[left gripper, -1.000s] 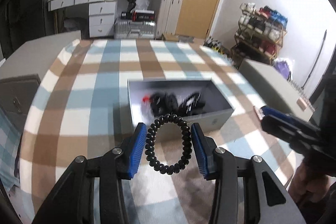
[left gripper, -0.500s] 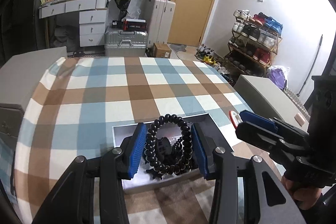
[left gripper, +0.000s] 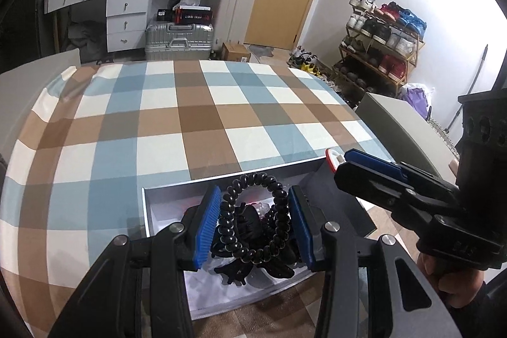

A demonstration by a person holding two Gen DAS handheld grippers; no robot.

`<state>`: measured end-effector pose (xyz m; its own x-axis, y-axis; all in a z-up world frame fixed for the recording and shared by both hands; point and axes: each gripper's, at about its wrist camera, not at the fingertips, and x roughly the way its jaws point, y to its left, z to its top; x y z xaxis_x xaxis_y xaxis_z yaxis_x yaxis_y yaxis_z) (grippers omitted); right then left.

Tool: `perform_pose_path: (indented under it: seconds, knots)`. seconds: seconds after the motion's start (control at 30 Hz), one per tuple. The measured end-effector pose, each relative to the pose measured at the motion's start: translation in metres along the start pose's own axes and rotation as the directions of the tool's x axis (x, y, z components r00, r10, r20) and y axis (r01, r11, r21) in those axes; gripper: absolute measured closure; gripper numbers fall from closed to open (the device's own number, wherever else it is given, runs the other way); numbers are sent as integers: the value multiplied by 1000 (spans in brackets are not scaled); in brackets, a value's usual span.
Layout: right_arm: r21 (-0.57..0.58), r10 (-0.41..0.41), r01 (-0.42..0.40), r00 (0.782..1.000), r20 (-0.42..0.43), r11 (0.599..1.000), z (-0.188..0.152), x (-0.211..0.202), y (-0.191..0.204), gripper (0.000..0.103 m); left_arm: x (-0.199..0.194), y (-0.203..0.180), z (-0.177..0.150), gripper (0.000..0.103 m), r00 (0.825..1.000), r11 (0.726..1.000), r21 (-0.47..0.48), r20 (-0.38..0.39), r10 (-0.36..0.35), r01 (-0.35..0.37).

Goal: Organize jewelry
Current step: 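Carry the bracelet and badge into the silver box and open both grippers, then withdraw both grippers up and away from the box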

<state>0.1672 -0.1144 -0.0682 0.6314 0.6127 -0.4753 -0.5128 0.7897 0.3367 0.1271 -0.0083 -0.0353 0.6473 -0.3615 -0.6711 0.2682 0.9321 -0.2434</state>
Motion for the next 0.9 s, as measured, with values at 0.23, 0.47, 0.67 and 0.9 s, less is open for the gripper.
perform_pose_path:
  seconds: [0.23,0.47,0.67,0.9]
  knots:
    - [23,-10,11,999,-35,1000,-6,8,-7,60,5,1,-2,65,999,999,0,-11,-38,38]
    - [36,0,0,1000,5,999,-7,-2,-9,43,5,8,0,40,997,997,-22,9,-73,73]
    - [13,-10,9,996,92,1000,-6,-26,-1,27,-13,9,-2,32,997,1000,-11,79,-14,15]
    - [-33,-25,35,963,268,999,-5,-66,19,2,-50,15,-3,17,959,994,-79,266,95,-76]
